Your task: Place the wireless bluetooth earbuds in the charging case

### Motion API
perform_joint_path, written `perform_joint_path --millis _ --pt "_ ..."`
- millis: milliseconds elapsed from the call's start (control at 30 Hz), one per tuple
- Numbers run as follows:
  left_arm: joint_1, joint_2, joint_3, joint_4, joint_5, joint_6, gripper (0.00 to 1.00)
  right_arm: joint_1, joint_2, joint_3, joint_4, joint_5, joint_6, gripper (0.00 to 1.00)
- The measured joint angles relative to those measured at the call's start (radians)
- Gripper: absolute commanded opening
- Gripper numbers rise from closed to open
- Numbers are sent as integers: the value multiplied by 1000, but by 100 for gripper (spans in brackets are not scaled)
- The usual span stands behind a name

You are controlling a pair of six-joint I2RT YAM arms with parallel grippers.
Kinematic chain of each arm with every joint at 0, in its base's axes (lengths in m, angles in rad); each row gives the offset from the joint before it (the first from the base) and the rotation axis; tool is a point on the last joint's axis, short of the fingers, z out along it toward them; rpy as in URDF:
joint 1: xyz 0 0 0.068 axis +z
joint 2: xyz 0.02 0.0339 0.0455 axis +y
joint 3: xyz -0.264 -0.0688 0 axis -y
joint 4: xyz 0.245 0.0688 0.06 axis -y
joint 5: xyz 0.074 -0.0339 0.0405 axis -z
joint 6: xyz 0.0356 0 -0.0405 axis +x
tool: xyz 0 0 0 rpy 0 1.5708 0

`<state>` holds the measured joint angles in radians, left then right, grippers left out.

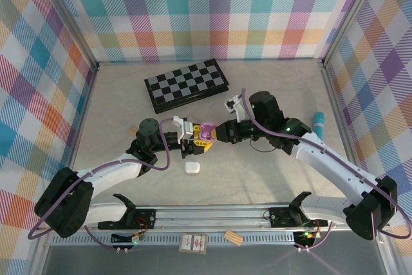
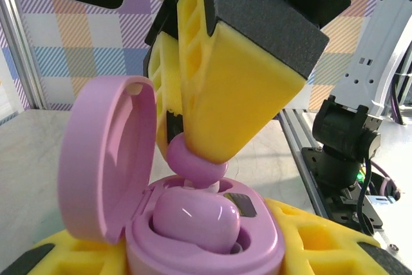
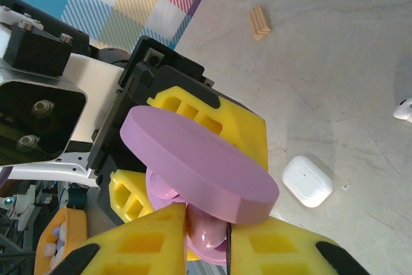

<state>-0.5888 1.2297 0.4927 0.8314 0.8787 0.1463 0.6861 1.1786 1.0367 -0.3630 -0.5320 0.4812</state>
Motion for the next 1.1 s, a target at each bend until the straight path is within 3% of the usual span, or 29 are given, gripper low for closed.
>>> perform_joint_path --millis 833,1100 --pt "-1 34 4 36 -1 -30 35 -1 38 63 -118 0 -18 24" --pt "-1 34 4 35 -5 -37 35 -1 44 80 -124 -1 -21 44"
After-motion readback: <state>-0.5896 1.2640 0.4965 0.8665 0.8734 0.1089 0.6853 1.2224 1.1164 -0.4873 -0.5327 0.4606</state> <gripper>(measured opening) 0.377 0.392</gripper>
